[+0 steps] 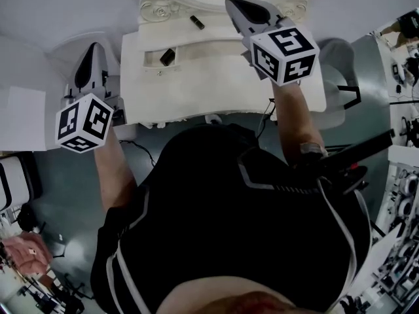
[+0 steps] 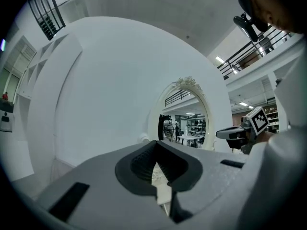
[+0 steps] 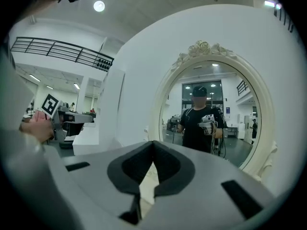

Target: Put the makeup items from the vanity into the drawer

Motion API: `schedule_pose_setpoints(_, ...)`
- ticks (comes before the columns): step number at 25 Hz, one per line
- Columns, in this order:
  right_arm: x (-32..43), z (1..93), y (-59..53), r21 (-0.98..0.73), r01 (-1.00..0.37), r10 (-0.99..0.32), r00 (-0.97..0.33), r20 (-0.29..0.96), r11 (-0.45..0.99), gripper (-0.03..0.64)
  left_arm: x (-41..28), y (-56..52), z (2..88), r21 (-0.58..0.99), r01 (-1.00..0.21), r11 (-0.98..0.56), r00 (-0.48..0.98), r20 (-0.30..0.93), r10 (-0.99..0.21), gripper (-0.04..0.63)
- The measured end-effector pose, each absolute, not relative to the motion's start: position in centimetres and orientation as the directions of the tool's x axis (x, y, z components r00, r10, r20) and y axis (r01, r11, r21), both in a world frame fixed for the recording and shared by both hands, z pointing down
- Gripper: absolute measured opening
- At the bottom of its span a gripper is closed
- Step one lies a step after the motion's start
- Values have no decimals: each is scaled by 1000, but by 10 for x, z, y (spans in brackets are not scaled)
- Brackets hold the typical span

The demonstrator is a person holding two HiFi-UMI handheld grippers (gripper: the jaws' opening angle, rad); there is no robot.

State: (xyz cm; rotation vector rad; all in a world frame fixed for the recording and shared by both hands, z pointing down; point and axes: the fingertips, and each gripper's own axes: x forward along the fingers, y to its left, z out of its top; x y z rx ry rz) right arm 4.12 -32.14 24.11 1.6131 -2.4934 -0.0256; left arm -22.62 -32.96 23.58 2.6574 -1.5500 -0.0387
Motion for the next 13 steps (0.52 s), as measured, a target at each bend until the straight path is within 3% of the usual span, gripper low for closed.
schedule_pose_setpoints(13, 42, 249, -318, 86, -895, -893, -423, 152, 438, 5, -214, -323, 238, 95, -873, -478, 481, 2, -877, 3)
